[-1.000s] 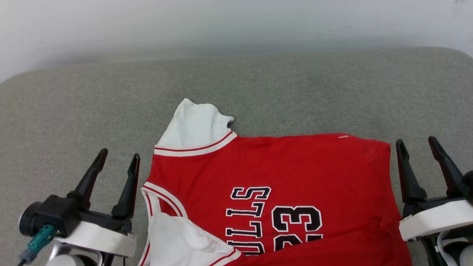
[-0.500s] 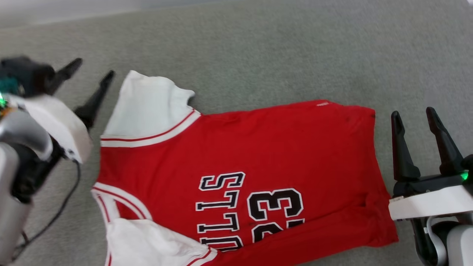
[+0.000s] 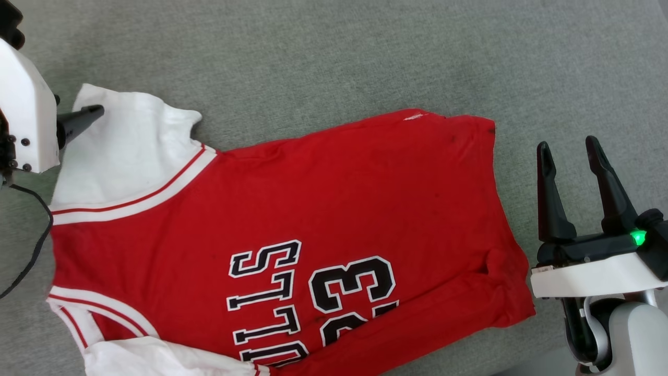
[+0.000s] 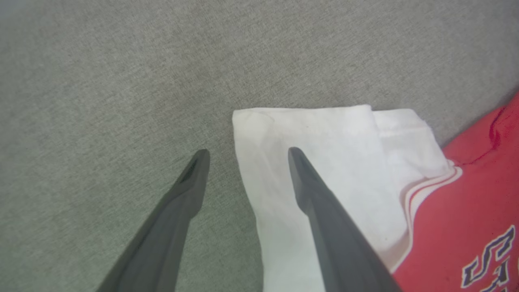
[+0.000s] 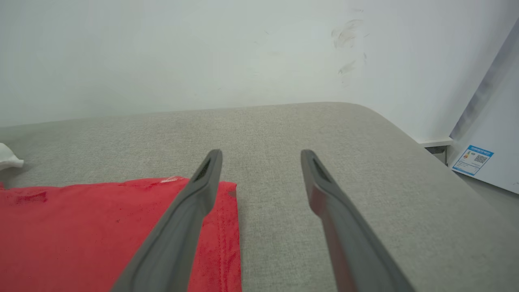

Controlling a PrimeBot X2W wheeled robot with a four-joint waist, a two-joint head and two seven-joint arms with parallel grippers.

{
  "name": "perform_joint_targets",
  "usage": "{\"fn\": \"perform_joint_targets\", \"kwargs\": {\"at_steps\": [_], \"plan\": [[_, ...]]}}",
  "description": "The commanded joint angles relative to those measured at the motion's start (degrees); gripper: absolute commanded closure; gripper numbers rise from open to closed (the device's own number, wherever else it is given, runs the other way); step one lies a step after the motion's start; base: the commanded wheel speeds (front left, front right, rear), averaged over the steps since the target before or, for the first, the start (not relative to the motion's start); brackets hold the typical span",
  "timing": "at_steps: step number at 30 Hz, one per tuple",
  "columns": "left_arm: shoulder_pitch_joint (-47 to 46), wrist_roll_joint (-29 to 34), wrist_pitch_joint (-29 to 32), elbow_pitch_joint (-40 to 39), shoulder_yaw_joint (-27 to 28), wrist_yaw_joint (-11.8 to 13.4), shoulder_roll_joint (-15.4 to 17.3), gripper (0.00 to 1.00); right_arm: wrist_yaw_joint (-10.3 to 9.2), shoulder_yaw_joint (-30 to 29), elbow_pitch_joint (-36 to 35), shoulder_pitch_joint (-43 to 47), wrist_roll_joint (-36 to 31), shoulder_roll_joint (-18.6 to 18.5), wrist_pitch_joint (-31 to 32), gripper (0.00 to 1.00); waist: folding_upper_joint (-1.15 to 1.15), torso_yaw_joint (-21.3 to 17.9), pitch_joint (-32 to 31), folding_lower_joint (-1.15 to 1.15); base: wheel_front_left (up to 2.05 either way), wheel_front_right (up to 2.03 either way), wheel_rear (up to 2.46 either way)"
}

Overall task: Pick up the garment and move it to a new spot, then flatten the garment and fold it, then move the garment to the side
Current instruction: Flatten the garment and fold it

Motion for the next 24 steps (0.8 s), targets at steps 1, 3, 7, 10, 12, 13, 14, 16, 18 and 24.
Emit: {"fn": "perform_joint_targets", "kwargs": {"at_steps": [1,3,7,10,12,13,14,16,18,24], "plan": [[-1.0,-0.3,0.6,1.1,-0.6,-0.1,0.1,0.00,-0.03,0.0,0.6,-1.1,0.1,0.4,-0.5,0.00,0.00,-0.9,1.1,-0.01,0.00,0.00,0.00],[-1.4,0.3,0.5,2.4,-1.4,-0.1,0.4,0.00,-0.03,-0.1,1.1,-1.4,0.0,0.5,-0.8,0.00,0.00,-1.3,1.8,-0.01,0.00,0.00,0.00],[-1.5,2.0,0.0,6.3,-3.0,0.0,0.8,0.00,-0.03,0.0,1.8,-1.8,-0.3,0.6,-1.2,0.00,0.00,-1.6,2.6,-0.01,0.00,0.00,0.00],[-0.8,2.0,-0.1,8.6,-4.3,0.1,0.8,0.71,-0.03,0.0,2.2,-2.2,-0.4,0.7,-1.4,0.00,0.00,-1.6,2.8,-0.01,0.00,0.00,0.00],[-0.2,1.0,-0.1,8.9,-5.7,0.0,0.2,1.00,-0.03,-0.2,2.5,-2.2,-0.5,0.7,-1.4,0.00,0.00,-1.4,2.6,-0.01,0.00,0.00,0.00],[-0.2,0.7,-0.7,8.7,-6.3,0.0,0.1,1.00,-0.03,-0.3,2.6,-2.2,-0.5,0.7,-1.3,0.00,0.00,-1.1,2.3,-0.01,0.00,0.00,0.00],[-0.3,0.7,-2.0,8.5,-6.4,0.0,-0.1,1.00,-0.03,-0.3,2.7,-2.2,-0.6,0.7,-1.2,0.00,0.00,-0.9,2.0,-0.01,0.00,0.00,0.00],[-0.5,0.3,-4.8,8.2,-6.7,0.0,-0.5,1.00,-0.03,-0.3,2.9,-2.3,-1.0,0.7,-0.8,0.00,0.00,-0.3,1.3,-0.01,0.00,0.00,0.00],[-0.7,0.1,-7.9,7.7,-7.1,0.0,-0.8,1.00,-0.03,-0.1,2.9,-2.4,-1.5,0.7,0.1,0.00,0.00,0.4,0.3,-0.01,0.00,0.00,0.00],[0.2,-0.9,-18.4,4.0,-9.1,0.0,-0.7,1.00,-0.03,1.8,2.5,-2.4,-1.2,-3.1,6.6,0.00,0.00,3.2,-3.7,-0.01,0.00,0.00,0.00]]}}
